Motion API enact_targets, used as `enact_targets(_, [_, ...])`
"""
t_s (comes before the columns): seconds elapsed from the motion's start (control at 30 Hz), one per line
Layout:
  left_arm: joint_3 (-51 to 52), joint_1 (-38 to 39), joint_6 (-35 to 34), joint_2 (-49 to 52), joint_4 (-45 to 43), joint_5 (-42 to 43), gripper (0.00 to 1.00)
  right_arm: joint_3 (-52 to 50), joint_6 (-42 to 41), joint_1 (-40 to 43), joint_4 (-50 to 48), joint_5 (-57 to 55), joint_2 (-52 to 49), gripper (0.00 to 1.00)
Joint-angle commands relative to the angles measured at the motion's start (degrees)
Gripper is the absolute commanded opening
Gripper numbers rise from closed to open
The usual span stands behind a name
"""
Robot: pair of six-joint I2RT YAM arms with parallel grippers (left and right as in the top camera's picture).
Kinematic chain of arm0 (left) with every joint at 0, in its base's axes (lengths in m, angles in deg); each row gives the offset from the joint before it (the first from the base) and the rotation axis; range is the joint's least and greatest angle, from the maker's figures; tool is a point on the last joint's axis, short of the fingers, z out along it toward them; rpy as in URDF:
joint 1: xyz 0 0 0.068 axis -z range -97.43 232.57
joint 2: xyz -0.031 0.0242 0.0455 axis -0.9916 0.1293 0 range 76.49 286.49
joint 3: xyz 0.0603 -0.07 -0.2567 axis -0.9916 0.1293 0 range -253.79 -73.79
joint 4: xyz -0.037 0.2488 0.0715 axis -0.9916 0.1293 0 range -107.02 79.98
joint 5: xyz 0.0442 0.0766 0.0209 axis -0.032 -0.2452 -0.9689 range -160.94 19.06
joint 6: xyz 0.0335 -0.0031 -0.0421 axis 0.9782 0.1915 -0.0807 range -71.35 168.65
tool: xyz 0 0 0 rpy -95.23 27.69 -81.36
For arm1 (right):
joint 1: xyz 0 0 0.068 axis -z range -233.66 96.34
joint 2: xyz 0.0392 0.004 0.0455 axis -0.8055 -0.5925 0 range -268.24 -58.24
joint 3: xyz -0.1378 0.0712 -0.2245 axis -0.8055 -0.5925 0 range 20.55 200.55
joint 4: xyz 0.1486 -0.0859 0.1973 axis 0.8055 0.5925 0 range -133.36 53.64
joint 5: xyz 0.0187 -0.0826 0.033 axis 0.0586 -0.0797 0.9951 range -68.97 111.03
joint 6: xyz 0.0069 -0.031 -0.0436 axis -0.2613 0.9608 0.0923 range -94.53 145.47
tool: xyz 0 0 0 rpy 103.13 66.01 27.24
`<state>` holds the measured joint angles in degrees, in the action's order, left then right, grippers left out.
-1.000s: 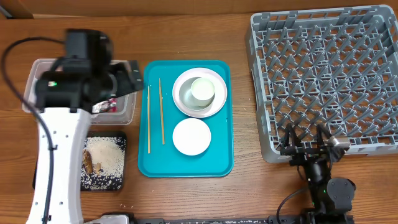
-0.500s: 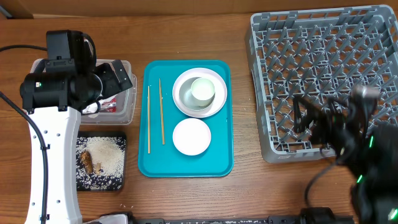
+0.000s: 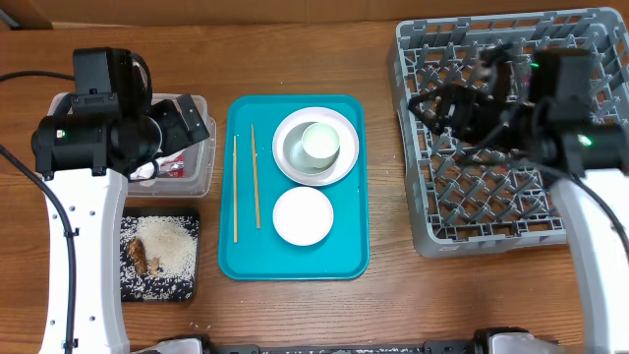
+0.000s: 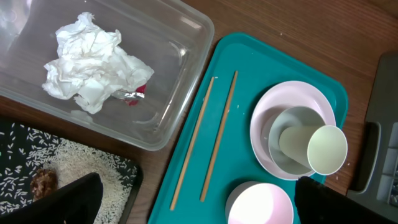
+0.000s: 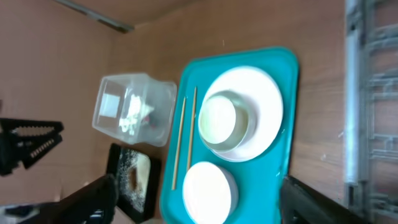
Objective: Sort waste into correct bins and load items into the dishwasher
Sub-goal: 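Move the right gripper over the white cup on the pink plate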
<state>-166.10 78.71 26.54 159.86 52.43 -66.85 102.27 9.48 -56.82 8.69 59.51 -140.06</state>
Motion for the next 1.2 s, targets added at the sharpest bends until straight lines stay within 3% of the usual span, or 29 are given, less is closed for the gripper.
enact_targets(0.0, [-0.83, -0.09, -0.39, -0.13, -0.04, -0.02, 1.0, 1.51, -0.46, -5.51, -0.79, -2.82, -3.65, 0.78])
enact_targets(0.13, [-0.83, -0.09, -0.39, -0.13, -0.02, -0.02, 1.0, 1.51, -0.26, -13.92, -3.37, -12.57, -7.85, 0.6])
enact_targets(0.17, [-0.83, -0.09, -0.39, -0.13, -0.02, -0.02, 1.0, 1.51, -0.26, -15.89, -4.13, -15.41, -8.63, 0.52])
enact_targets(0.2, [-0.83, -0.09, -0.39, -0.13, -0.04, -0.02, 1.0, 1.51, -0.28, -18.49, -5.29, -19.41, -9.57, 0.38])
enact_targets(0.23, [-0.83, -0.09, -0.39, -0.13, -0.02, -0.02, 1.0, 1.51, -0.28, -19.71, -5.86, -21.4, -9.97, 0.32])
enact_targets(0.33, [-0.83, -0.09, -0.39, -0.13, -0.02, -0.02, 1.0, 1.51, -0.28, -24.68, -8.46, -28.68, -11.93, 0.24])
enact_targets(0.47, [-0.83, -0.09, -0.39, -0.13, -0.02, -0.02, 1.0, 1.51, -0.26, -29.68, -11.69, -35.1, -14.8, 0.24])
enact_targets(0.67, [-0.83, -0.09, -0.39, -0.13, -0.04, -0.02, 1.0, 1.51, -0.24, -33.64, -15.85, -37.16, -20.22, 0.33])
enact_targets(1.0, [-0.83, -0.09, -0.39, -0.13, -0.02, -0.02, 1.0, 1.49, 1.09, -34.77, -21.27, -37.07, -26.53, 0.36])
enact_targets(1.17, [-0.83, -0.09, -0.39, -0.13, -0.04, -0.02, 1.0, 1.49, 4.11, -34.82, -23.12, -36.92, -28.24, 0.45])
